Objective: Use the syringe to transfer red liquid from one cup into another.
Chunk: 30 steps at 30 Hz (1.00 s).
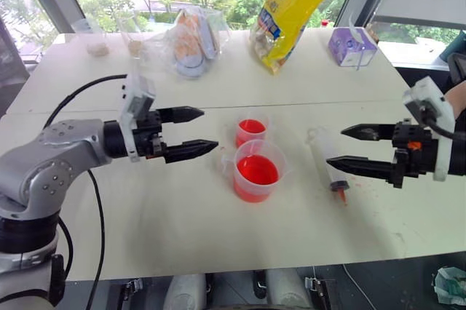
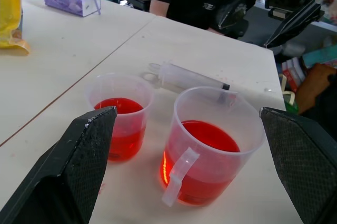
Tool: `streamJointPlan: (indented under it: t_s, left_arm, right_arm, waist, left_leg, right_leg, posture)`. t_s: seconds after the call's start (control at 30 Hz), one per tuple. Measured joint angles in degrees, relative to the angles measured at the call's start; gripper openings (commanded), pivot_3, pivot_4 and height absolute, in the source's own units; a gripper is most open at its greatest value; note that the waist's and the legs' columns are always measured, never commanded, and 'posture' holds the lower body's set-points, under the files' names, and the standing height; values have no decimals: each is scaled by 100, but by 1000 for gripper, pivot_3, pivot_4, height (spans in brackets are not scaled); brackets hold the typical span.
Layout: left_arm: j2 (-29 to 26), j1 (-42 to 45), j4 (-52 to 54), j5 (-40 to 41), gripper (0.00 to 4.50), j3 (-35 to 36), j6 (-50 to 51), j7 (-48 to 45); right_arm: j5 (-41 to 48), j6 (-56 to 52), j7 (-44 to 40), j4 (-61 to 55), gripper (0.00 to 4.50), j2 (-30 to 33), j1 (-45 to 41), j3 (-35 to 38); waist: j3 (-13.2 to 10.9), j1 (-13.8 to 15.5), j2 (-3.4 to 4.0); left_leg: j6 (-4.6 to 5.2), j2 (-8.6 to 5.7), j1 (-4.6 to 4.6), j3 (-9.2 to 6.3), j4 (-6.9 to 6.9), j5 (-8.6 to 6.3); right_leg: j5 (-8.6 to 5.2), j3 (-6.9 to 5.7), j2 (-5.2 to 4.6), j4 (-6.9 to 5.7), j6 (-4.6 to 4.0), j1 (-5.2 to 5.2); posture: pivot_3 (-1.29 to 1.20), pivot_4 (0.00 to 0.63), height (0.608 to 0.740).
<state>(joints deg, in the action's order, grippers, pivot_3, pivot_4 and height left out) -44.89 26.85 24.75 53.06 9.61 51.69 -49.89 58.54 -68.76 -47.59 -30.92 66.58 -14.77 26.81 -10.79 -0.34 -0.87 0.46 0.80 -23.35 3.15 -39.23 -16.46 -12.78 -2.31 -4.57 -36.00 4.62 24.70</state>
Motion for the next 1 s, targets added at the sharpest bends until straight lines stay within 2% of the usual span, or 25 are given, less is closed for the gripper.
streamJointPlan:
  t_s: [0.3, 0.53, 0.83, 1.0]
  left_arm:
    - [70, 172, -255, -133, 4500, -187, -122, -66]
    - [186, 242, -272, -182, 4500, -223, -194, -113]
    - [253, 215, -333, -292, 4500, -319, -271, -125]
    - [286, 205, -334, -316, 4500, -363, -311, -121]
  right_arm:
    - [-245, 212, 183, -37, 4459, 0, 130, -13]
    - [-447, 283, 290, -40, 4459, 7, 103, -393]
    - [-569, 199, 358, 11, 4459, 224, 10, -539]
    - [-687, -191, 722, 330, 4459, 244, -410, -948]
  waist:
    - [0, 9, 0]
    - [0, 2, 0]
    - [0, 7, 0]
    - [0, 2, 0]
  left_leg:
    - [0, -1, 0, 0, -1, 0]
    - [0, 0, 0, 0, -1, 0]
    - [0, -1, 0, 1, -1, 0]
    - [-1, -1, 1, 1, -2, 1]
  right_leg:
    - [0, 0, 0, 0, -1, 0]
    - [0, 1, 0, 0, 0, 0]
    - [1, 1, -1, 0, 1, 0]
    - [0, 2, -1, -1, -2, 0]
  posture:
    - [0, 150, 740]
    - [0, 150, 740]
    - [0, 150, 740]
    - [0, 150, 740]
